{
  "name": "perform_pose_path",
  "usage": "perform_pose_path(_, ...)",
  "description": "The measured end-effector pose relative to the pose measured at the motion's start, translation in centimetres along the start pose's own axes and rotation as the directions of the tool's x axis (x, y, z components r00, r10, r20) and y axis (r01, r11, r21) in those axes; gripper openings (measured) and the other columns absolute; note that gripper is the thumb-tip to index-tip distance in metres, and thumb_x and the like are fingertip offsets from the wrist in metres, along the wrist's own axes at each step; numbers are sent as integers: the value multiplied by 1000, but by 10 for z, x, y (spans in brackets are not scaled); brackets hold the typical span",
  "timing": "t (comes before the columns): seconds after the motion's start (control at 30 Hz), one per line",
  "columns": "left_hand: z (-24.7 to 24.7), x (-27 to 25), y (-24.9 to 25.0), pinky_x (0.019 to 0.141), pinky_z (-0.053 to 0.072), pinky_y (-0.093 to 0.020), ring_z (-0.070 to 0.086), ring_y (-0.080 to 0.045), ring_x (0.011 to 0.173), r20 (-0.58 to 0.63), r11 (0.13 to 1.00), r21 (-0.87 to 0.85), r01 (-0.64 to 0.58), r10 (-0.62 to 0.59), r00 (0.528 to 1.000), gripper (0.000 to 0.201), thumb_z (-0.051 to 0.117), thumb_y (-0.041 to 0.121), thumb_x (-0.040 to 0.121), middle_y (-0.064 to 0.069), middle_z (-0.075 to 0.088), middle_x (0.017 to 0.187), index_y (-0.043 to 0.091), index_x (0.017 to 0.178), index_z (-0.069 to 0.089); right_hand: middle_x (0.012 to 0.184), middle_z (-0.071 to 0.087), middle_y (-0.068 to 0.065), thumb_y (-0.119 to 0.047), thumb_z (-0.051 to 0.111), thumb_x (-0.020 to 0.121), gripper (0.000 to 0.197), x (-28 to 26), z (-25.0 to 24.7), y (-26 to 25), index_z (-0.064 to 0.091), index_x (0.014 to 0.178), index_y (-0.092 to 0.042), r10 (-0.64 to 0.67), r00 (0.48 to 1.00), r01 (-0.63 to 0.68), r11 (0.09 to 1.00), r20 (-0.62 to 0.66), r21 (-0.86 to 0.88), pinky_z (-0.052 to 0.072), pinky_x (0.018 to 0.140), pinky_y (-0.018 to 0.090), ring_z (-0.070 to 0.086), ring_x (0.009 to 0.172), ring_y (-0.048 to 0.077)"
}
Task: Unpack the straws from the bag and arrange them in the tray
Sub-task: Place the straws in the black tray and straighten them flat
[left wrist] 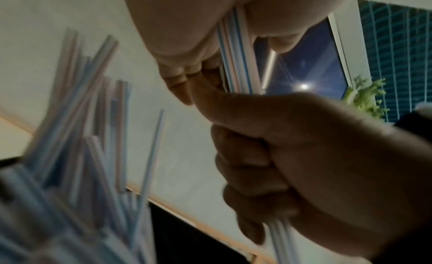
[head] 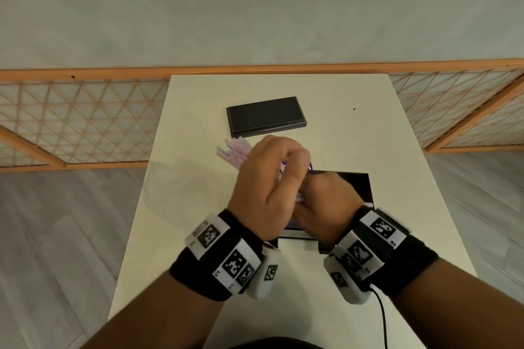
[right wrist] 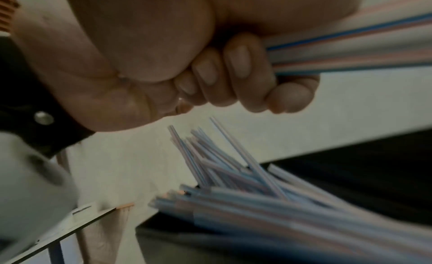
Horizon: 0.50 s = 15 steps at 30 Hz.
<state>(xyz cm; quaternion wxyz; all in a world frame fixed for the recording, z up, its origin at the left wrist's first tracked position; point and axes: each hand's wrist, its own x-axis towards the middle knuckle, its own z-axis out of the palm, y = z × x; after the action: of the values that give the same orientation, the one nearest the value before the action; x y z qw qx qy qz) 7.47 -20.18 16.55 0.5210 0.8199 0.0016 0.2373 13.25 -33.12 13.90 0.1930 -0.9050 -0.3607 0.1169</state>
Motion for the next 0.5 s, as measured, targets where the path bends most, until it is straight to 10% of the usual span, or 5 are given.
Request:
perform_pose_path(0.13,-26,5,-28,71,45,-43,55,-27,77,-322,1000,1,-21,21,947,25,47,30,99,-8,58,84,9,89,57,88,53,-6,-77,43,76,48,-6,24,26,47,88,-31,121,989,-115,990,80,-79,45,71,34,55,85,22)
perform_pose_path(0.27,-43,2,-53,74,42,-28,48,-11,77,-534,965,-149,214,-261,804,35,68,48,78,4,51,92,31,98,46,113,50,-7,-93,40,57,92,-17,31,45,49,120,-26,165,983,-155,980,75,-124,44,95,39,47,106,19)
perform_pose_path(0.4,-24,-9,-82,87,51,-30,62,-13,100,-260,758,-415,503,-628,733,75,82,57,56,2,62,111,21,114,51,126,50,-4,-102,28,51,115,-16,32,54,41,134,-23,255,958,-238,963,135,-128,43,103,42,48,115,21)
perform_pose_path(0.5,-9,-15,-93,99,54,-49,69,-20,110,29,689,-368,625,-663,748,67,91,37,62,-4,74,113,15,117,60,130,49,-2,-102,26,54,116,-12,37,55,38,137,-22,258,952,-246,965,166,-92,43,104,42,48,117,22)
